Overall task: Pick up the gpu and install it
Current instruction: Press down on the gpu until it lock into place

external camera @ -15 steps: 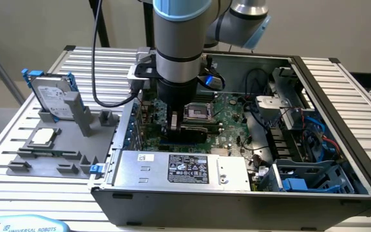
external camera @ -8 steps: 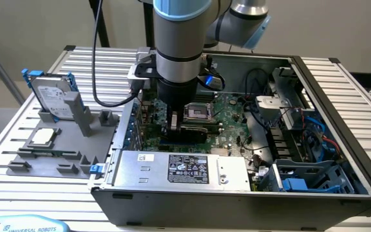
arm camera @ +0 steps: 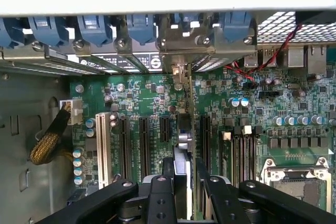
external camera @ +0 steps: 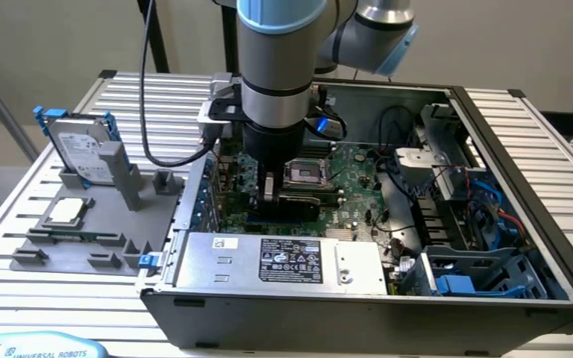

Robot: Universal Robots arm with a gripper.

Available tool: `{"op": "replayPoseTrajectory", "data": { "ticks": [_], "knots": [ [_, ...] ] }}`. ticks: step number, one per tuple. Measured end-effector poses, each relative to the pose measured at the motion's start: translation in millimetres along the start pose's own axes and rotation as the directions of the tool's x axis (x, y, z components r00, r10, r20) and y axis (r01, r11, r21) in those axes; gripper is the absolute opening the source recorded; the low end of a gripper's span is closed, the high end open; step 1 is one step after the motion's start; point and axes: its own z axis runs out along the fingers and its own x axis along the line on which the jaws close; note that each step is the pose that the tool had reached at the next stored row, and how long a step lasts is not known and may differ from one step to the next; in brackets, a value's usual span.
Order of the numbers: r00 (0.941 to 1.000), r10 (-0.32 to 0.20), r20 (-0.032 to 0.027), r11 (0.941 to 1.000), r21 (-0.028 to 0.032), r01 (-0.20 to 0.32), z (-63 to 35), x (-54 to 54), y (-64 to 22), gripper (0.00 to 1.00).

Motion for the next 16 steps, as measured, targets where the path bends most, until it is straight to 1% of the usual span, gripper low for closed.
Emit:
{"op": "replayPoseTrajectory", "data": {
  "ticks": [4,10,12,13,14,15,16],
  "knots": [
    [1.0,0.0,-0.0027,1.0,-0.0002,0.0,0.7,0.0,-0.1,0.27],
    [1.0,0.0,-0.0047,1.0,-0.0004,0.0,3.6,0.2,-0.1,0.27],
    [1.0,0.0,-0.0044,1.0,-0.0004,0.0,4.1,0.1,-0.1,0.27],
    [1.0,0.0,-0.0033,1.0,-0.0005,0.0,4.4,0.0,0.1,0.27],
    [1.0,0.0,-0.0014,1.0,0.0005,0.0,5.2,-0.2,0.0,0.28],
    [1.0,0.0,-0.0016,1.0,0.001,0.0,5.3,-0.2,0.0,0.28],
    [1.0,0.0,-0.0032,1.0,0.0002,0.0,3.8,-0.1,0.0,0.34]
  ]
}}
